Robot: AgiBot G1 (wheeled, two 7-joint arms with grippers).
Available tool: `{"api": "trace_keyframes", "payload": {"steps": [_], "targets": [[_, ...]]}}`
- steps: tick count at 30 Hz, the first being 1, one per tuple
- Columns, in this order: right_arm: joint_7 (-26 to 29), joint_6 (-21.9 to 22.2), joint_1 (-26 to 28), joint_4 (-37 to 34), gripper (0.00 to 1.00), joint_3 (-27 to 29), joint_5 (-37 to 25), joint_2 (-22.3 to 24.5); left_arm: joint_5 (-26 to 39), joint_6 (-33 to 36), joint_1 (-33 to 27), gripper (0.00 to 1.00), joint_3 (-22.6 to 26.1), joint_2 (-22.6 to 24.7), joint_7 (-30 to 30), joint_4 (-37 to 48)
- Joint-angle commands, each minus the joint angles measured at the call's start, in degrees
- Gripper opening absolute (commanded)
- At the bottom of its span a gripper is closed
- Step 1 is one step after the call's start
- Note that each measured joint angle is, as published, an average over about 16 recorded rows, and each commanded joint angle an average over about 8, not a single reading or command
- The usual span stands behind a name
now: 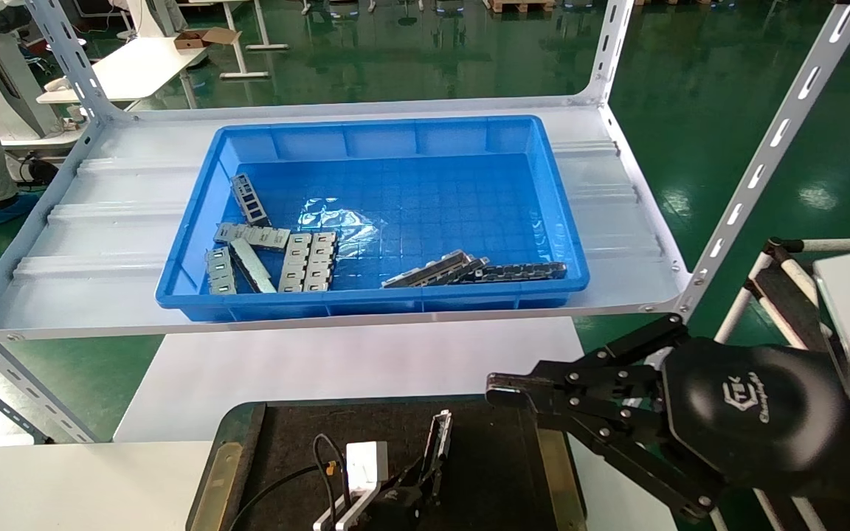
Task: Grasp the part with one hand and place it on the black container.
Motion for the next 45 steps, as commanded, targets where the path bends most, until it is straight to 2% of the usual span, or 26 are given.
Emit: {"api": "trace_keyframes", "payload": {"steps": [1, 3, 5, 7, 9, 29, 37, 45], "targets": [[0.0, 0.0, 0.0, 0.0, 0.56, 0.0, 0.0, 0.0, 0.29, -0.38, -0.26, 0.18, 0.44, 0.01, -0.73, 0.31], [0.0, 0.0, 0.0, 0.0, 0.81, 0.0, 0.0, 0.0, 0.6, -0.71, -0.31, 0.43, 0.77, 0.0, -1.64, 0.37], [0.0, 0.0, 0.0, 0.0, 0.98, 0.0, 0.0, 0.0, 0.95, -1.0, -0.35, 0.68, 1.09, -0.01, -2.56, 0.4], [0.0, 0.0, 0.0, 0.0, 1.0, -0.01, 0.0, 0.0, 1.35, -1.28, -0.39, 0.88, 1.41, -0.02, -3.51, 0.4], [0.0, 0.0, 0.0, 0.0, 1.0, -0.01, 0.01, 0.0, 1.82, -1.51, -0.41, 1.0, 1.72, -0.03, -4.41, 0.38], [-0.01, 0.01, 0.01, 0.0, 1.0, -0.02, 0.02, 0.01, 8.91, -2.28, -2.45, 1.0, 4.15, -0.48, -13.34, -1.52], [-0.02, 0.01, 0.01, 0.0, 1.0, -0.03, 0.02, 0.01, 14.01, 4.92, -2.77, 1.0, 1.41, -3.42, -12.67, -4.82], [-0.02, 0.01, 0.01, 0.0, 1.0, -0.04, 0.03, 0.01, 14.58, 15.43, -1.64, 1.0, -3.51, -9.09, -11.13, -8.27]]}}
